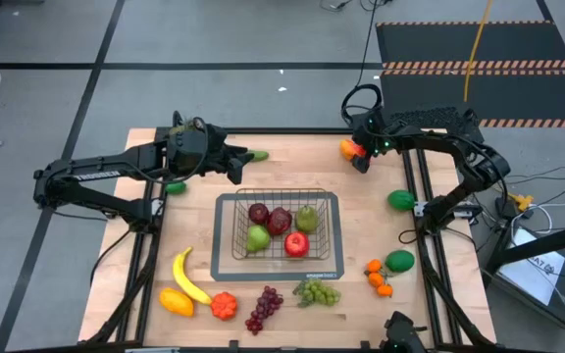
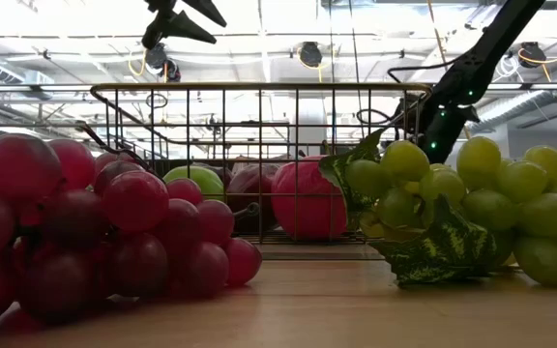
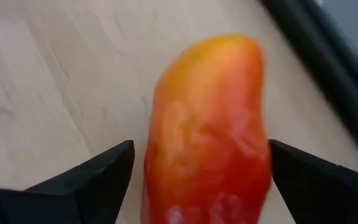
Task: Build produce basket
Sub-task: Put the top mango into the gold wire basket
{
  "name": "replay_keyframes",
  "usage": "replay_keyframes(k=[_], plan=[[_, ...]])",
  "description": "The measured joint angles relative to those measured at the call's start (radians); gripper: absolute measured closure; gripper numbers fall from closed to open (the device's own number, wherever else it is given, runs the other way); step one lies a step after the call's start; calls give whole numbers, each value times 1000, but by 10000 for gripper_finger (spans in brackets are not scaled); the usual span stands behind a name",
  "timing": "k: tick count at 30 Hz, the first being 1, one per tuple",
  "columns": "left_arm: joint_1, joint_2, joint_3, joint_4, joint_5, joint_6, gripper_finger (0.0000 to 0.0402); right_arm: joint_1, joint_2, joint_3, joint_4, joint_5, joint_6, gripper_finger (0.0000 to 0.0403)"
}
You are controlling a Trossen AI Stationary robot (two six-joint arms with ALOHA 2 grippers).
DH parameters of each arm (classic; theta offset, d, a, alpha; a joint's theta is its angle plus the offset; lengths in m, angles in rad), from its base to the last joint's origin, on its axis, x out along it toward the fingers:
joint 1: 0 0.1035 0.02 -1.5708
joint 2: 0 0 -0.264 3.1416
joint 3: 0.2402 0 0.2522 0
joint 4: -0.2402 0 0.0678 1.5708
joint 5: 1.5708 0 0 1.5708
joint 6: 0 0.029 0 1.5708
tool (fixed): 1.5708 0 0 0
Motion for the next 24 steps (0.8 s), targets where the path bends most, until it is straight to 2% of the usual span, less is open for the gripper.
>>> replay_keyframes(k=[4,13,24], plan=[[0,0,0,0,7,19,238,1,34,0,5,46,-1,63],[0,0,0,-1,36,34,238,0,39,0,14,52,25,69],[0,0,0,-3,41,57,238,1,-2,0,14,50,55,121]])
